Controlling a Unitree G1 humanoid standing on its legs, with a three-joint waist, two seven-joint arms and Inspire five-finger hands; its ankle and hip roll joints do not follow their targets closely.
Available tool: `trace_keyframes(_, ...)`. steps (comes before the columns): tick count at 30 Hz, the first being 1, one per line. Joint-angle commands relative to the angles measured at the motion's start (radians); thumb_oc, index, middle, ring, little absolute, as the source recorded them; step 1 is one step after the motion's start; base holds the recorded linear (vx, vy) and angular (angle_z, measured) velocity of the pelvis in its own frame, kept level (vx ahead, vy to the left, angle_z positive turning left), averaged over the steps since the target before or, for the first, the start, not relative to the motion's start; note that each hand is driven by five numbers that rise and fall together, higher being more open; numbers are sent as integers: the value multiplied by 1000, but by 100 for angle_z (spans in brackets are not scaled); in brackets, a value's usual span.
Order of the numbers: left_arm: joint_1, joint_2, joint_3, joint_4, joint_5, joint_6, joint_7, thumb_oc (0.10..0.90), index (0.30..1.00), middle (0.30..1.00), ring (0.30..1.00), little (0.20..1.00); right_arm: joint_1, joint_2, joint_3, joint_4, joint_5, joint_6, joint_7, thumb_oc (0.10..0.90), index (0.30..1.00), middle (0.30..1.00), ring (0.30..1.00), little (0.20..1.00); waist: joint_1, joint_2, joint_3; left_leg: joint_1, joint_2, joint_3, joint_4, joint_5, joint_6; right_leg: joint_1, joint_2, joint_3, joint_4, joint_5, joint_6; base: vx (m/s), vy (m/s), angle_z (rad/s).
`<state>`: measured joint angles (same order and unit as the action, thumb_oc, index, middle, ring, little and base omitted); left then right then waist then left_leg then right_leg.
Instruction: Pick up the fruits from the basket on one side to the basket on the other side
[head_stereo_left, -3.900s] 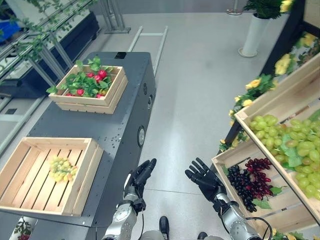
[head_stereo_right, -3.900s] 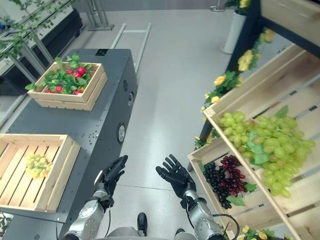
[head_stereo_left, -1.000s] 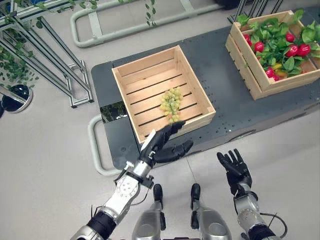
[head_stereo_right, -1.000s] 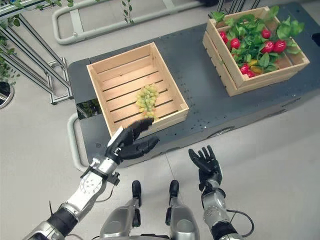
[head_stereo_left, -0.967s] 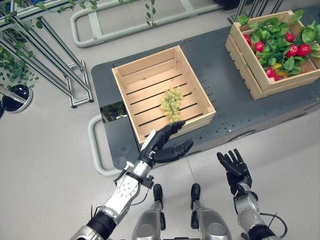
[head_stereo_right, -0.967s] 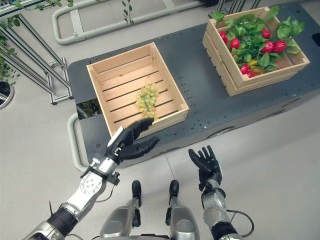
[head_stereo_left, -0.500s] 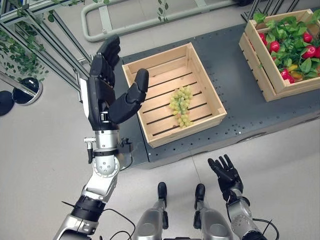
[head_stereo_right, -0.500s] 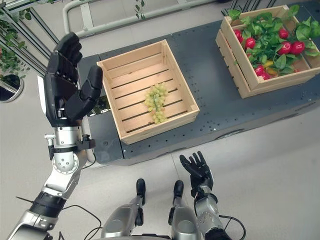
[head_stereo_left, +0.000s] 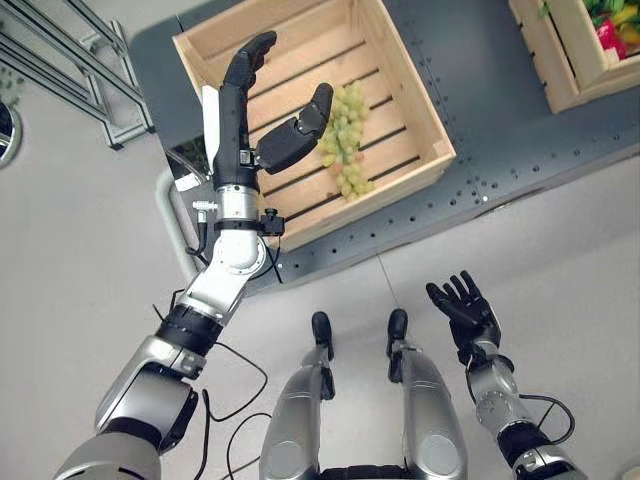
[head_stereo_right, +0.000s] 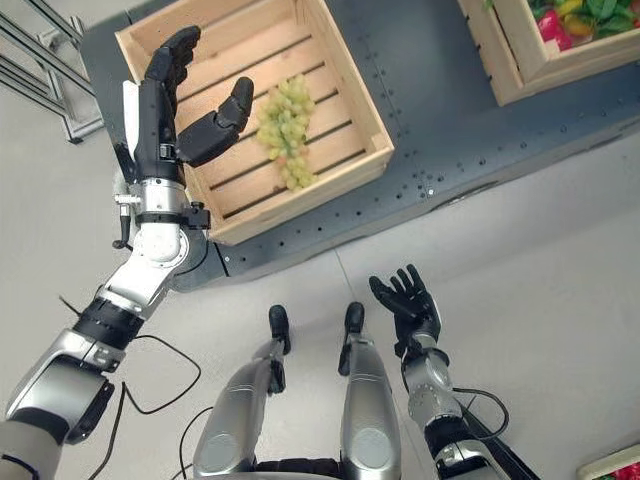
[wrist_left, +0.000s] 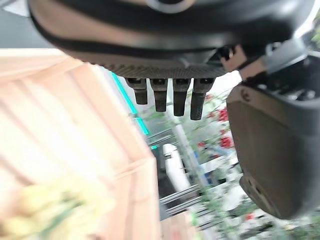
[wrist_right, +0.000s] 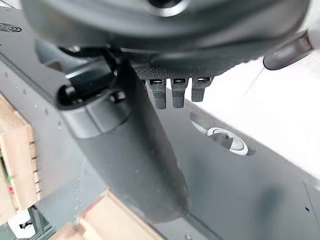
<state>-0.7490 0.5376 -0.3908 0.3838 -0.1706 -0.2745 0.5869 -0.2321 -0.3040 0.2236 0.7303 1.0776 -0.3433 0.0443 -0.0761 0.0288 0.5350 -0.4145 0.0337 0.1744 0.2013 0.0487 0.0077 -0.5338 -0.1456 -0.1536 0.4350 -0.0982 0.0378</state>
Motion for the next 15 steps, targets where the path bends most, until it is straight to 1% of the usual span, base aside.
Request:
trace_keyframes(1, -171, 85, 20, 5, -18, 6, 28, 800, 900, 900, 900, 900, 28, -15, 30, -94, 30, -28, 11, 800, 900, 900, 900, 900, -28, -36, -15, -72, 36, 50, 184, -165, -19, -5, 0, -16, 29, -48, -11, 3, 48, -8)
trace_keyframes(4, -224, 100, -17, 69, -13, 81, 39, 800, 900, 900, 900, 900, 13, -22, 33, -103, 28, -27, 3, 800, 900, 900, 900, 900, -37, -40, -15, -104, 40, 50, 193, -163, -18, -39, 8, -6, 28, -41, -8, 7, 30, -5)
trace_keyframes(7, -272, 96, -43, 180, -38, 97, 40, 800, 900, 900, 900, 900, -10, -22, 39, -98, 16, -31, -3, 800, 900, 900, 900, 900, -47, -50, -15, -129, 48, 57, 193, -157, -20, -62, 21, 3, 17, -33, -6, 5, 33, -4)
trace_keyframes(9, -309, 89, -69, 256, -73, 108, 31, 800, 900, 900, 900, 900, -28, -21, 48, -85, 19, -33, -7, 800, 900, 900, 900, 900, -55, -62, -15, -138, 54, 69, 186, -149, -21, -68, 29, 3, 1, -23, -6, 1, 33, -14)
trace_keyframes(10, -318, 87, -74, 268, -88, 114, 27, 800, 900, 900, 900, 900, -31, -21, 50, -81, 21, -33, -7, 800, 900, 900, 900, 900, -57, -65, -15, -139, 55, 71, 184, -148, -22, -69, 30, 3, -2, -22, -5, 48, 29, -21)
trace_keyframes(11, -340, 72, -95, 315, -122, 134, 3, 800, 900, 900, 900, 900, -33, -19, 61, -69, 29, -36, -4, 800, 900, 900, 900, 900, -66, -72, -15, -118, 56, 71, 178, -159, -30, -51, 37, 10, -5, -34, 2, 63, 25, -16)
trace_keyframes(13, -366, 56, -116, 346, -144, 180, -23, 800, 900, 900, 900, 900, -42, -15, 66, -63, 31, -36, -7, 800, 900, 900, 900, 900, -74, -80, -15, -110, 57, 75, 175, -162, -31, -47, 42, 14, -6, -37, 5, 46, 13, -10)
trace_keyframes(15, -386, 37, -136, 374, -159, 204, -37, 800, 900, 900, 900, 900, -56, -13, 72, -59, 39, -35, -12, 800, 900, 900, 900, 900, -77, -89, -15, -113, 57, 76, 174, -162, -33, -49, 45, 15, -7, -37, 6, 5, -2, -2)
